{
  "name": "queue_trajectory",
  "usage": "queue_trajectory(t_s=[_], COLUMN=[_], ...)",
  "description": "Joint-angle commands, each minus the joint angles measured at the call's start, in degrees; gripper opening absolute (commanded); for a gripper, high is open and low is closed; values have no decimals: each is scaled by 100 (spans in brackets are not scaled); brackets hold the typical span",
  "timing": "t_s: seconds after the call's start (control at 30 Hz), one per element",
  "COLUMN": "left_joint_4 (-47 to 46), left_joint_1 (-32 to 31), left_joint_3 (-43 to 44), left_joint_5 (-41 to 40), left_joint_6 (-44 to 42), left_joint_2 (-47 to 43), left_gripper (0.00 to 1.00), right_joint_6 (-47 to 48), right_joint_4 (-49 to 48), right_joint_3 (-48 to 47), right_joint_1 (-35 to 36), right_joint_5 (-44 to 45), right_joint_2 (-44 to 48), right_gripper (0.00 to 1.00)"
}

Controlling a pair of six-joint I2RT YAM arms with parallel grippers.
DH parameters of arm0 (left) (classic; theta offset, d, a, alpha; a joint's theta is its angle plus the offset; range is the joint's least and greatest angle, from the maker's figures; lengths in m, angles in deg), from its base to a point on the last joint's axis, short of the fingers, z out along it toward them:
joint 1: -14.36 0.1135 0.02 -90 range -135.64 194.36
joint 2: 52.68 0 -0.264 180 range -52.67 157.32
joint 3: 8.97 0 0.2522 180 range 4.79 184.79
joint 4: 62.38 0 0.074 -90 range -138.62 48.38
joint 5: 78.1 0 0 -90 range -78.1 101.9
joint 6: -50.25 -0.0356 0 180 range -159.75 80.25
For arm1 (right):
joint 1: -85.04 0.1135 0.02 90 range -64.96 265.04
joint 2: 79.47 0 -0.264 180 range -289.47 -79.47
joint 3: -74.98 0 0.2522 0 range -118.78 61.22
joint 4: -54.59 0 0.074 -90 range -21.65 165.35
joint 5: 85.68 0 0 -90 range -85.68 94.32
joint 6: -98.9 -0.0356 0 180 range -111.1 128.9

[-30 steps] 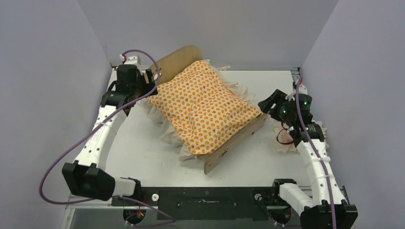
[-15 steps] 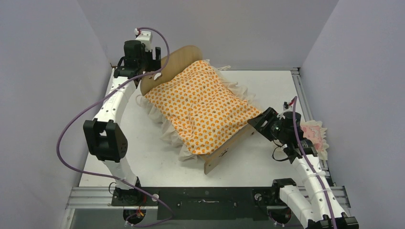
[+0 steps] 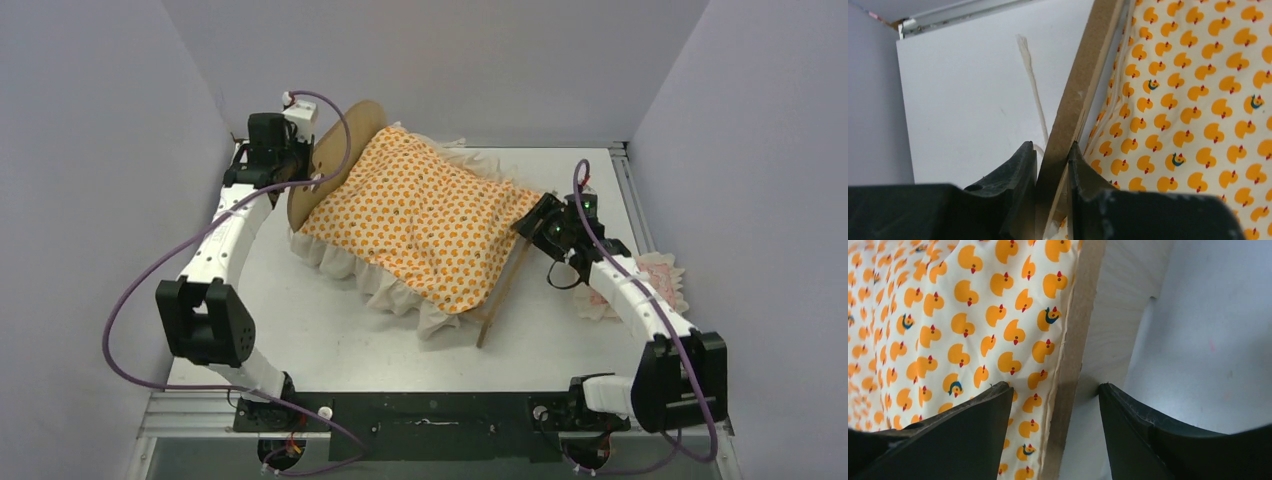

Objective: Set up the pet bed

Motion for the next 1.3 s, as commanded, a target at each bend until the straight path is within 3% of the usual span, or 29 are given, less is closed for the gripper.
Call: queue_trajectory(t_s=[0.0,0.2,0.27,0.4,0.57,0.67,0.77,1.07,1.13,1.27], left_joint_4=[414,949,1182,1683,2260,2500,2604,1955,1682,1268], left_joint_1=[-75,-74,-74,-90,-396,-1307,-2619,-5952,-6604,-7263], left_joint_3=[-597,-1737,-1834,-1363,-325,142,312,-544,-614,-557], left_joint_5=[-1172,-1842,-2150,-2386,-2466,-2836,-3278,-4206,-4339,-4232], left_joint_6=[718,1162,1208,1252,1484,1591,1858,2989,3213,3487], left_joint_2=[-1164,-2630,-3017,-3347,-3457,-3469,-3394,-2520,-2164,-1357], left_gripper=[8,10,17,49,65,67,68,68,68,67], right_joint_6=[341,843,1191,1844,2283,2218,2101,1924,1841,1670], right_joint_4=[-934,-883,-555,230,907,1018,1083,1425,1489,1646], right_joint_3=[-1069,-2451,-2853,-3425,-3210,-2600,-1963,-627,-386,-26], right_joint_1=[242,287,282,197,190,186,190,189,182,171], right_joint_5=[-666,-927,-869,-552,123,536,778,577,599,723], right_joint_2=[-1154,-2466,-2629,-2516,-1616,-831,-7,1734,2154,2762], right_gripper=[63,63,63,64,65,65,66,71,72,72])
